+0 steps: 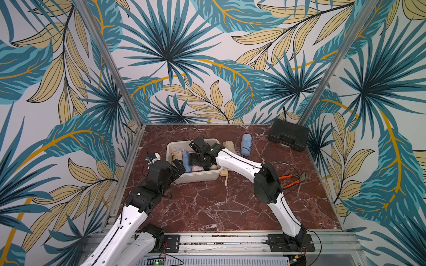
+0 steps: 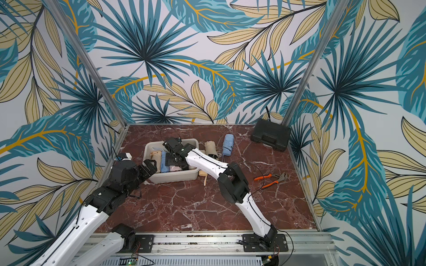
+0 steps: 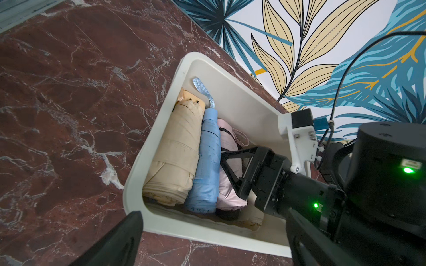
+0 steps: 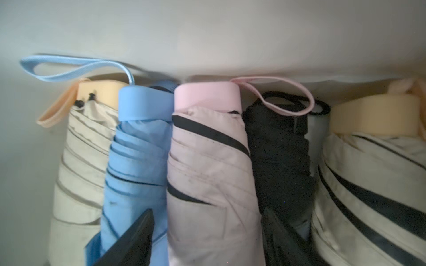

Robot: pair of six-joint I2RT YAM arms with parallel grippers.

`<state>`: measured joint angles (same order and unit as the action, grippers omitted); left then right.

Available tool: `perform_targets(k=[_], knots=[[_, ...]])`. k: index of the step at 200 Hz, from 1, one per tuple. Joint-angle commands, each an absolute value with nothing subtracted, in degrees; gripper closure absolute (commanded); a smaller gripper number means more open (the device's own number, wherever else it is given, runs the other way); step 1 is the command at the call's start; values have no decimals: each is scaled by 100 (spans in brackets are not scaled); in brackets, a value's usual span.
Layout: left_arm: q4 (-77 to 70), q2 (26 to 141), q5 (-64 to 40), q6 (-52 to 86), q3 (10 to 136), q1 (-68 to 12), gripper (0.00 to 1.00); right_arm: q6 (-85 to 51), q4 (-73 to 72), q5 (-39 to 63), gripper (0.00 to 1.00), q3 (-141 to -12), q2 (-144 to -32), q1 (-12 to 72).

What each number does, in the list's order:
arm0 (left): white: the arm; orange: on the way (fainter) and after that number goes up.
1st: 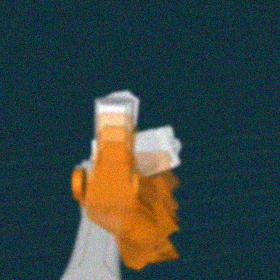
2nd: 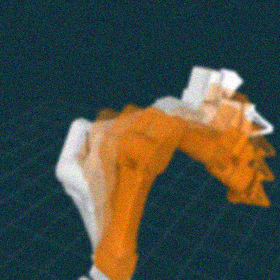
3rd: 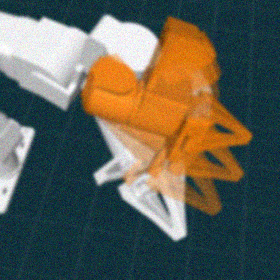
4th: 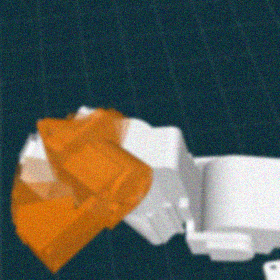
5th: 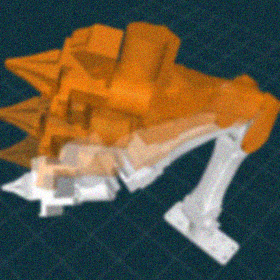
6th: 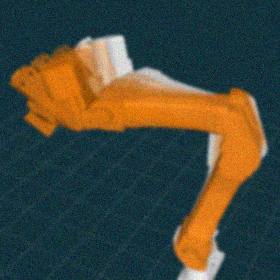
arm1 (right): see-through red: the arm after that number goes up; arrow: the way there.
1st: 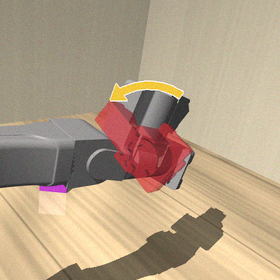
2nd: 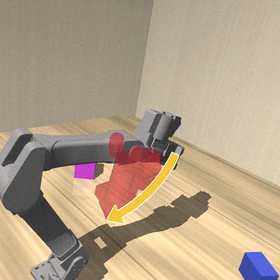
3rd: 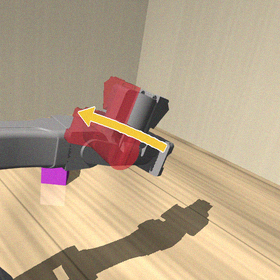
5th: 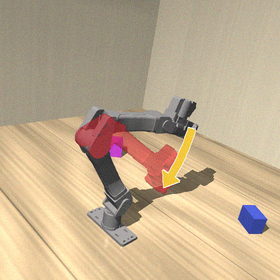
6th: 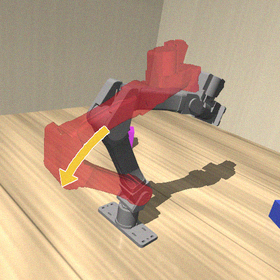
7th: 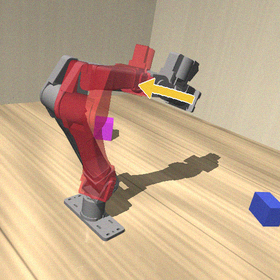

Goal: Put the umbrella into the storage box
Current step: Place the umbrella in the storage box, then pick up the umbrella from the center of the board.

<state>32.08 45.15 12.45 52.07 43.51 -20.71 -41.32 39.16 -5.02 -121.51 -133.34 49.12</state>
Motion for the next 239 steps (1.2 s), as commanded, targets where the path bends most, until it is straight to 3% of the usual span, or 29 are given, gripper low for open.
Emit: perform_targets(k=[1,82,119,166,194,239], knots=[[2832,4592,1204,5078,4351,-2012,0,-3945,3771,-692,21,-12030,-12685,4941],[1100,5260,1172,4342,4479,-1840,0,-2562,3790,-1792,17,-10132,-10351,4875],[346,6205,801,4024,5049,-1704,0,-2505,4287,-2104,14,-9542,-9854,4233],[-192,7162,369,3782,5635,-1626,0,-2386,4577,-1563,12,-9599,-10307,3264],[-131,7478,105,3825,5811,-1556,0,-1870,4669,-566,10,-10337,-11152,2876],[-81,7567,-34,3901,5897,-1487,0,-1346,5164,-178,9,-11592,-12527,2521]])
